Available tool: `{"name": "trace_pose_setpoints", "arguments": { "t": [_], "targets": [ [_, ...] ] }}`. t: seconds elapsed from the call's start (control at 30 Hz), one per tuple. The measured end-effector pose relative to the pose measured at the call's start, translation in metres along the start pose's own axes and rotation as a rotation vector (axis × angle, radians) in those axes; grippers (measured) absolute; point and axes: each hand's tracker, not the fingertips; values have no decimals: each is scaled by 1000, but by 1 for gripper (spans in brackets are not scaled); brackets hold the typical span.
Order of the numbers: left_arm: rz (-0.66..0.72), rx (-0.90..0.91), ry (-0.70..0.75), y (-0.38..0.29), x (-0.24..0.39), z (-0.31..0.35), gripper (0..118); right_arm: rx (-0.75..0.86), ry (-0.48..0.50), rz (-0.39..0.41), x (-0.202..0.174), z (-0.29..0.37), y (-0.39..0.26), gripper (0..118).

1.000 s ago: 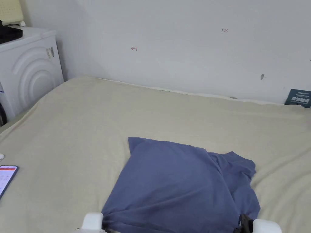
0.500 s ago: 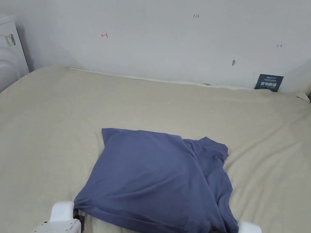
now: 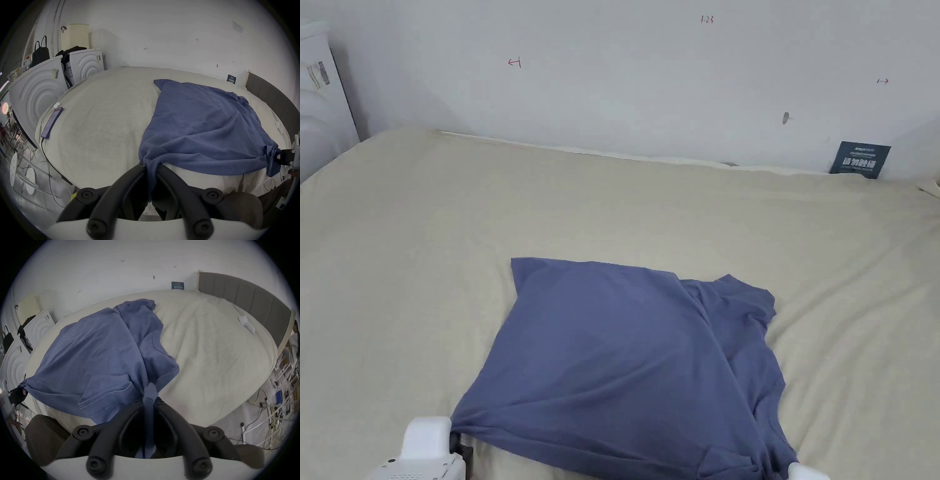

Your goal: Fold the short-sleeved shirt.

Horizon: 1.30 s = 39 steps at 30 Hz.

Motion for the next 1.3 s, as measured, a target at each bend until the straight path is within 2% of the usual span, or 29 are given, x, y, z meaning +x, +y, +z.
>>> {"name": "trace_pose_setpoints", "arguments": {
  "t": [0.13,0.37,0.53,0.63,0.73,0.87,1.1,1.3],
  "targets": [
    [4,55,3,3,0,10,0,71,-11,70,-8,27,6,11],
    [12,128,9,17,-5,40,0,246,-3,59,-7,87,36,11],
    [136,187,67,12,-15,70,0,316,8,93,-13,116,38,11],
    [179,180,115,3,-18,79,0,321,17,84,-13,119,35,11],
    [272,147,116,-4,-21,74,0,318,12,73,-16,113,30,11],
    [195,147,127,3,-14,60,0,281,-1,97,-19,94,32,11],
    [176,181,92,43,0,32,0,271,-16,98,-19,65,71,11],
    [113,155,88,93,18,-21,0,187,-31,120,-28,-5,119,11]
  ]
}}
